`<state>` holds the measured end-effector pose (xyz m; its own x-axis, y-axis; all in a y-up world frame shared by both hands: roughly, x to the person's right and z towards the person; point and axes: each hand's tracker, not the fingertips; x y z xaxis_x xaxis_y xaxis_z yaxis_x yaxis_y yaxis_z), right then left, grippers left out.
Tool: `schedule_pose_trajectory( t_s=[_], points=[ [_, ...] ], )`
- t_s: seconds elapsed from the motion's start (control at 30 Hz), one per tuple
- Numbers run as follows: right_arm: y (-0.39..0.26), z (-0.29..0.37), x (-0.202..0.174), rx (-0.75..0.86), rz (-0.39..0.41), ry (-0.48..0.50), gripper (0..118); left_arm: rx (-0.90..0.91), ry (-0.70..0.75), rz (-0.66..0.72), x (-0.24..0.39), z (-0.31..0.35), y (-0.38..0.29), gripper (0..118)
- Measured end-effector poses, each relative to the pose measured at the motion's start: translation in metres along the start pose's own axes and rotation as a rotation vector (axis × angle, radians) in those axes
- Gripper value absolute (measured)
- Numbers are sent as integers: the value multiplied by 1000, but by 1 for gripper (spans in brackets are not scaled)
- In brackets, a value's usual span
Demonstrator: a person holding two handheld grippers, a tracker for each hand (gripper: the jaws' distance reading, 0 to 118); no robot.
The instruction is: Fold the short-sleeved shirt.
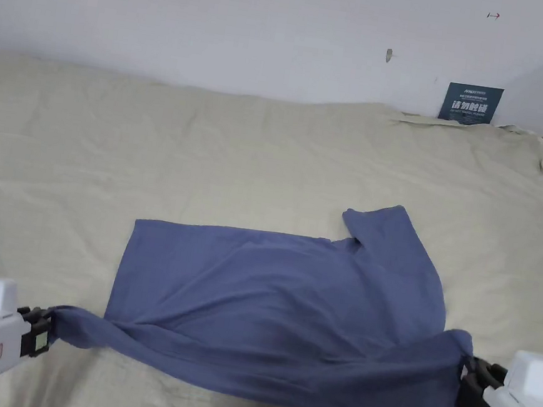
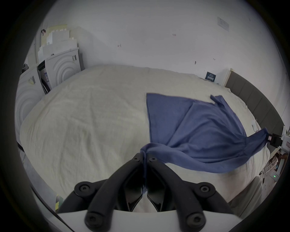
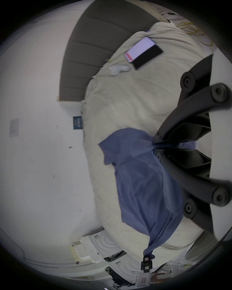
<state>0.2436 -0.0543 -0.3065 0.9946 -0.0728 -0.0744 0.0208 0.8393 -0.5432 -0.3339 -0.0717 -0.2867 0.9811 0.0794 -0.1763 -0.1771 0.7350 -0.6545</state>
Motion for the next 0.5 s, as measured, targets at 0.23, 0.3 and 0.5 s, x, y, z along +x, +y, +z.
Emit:
schedule_pose_trajectory(
  t_s=[0.23,0.3,0.5],
  points=[
    [45,-52,2,37,6,-16,4,40,17,-46,2,-30,50,0],
    [54,-69,4,32,-9,-22,4,29,26,-53,3,-43,59,0],
    [69,-127,7,1,-16,-47,4,-40,28,-93,12,-92,74,0]
  ],
)
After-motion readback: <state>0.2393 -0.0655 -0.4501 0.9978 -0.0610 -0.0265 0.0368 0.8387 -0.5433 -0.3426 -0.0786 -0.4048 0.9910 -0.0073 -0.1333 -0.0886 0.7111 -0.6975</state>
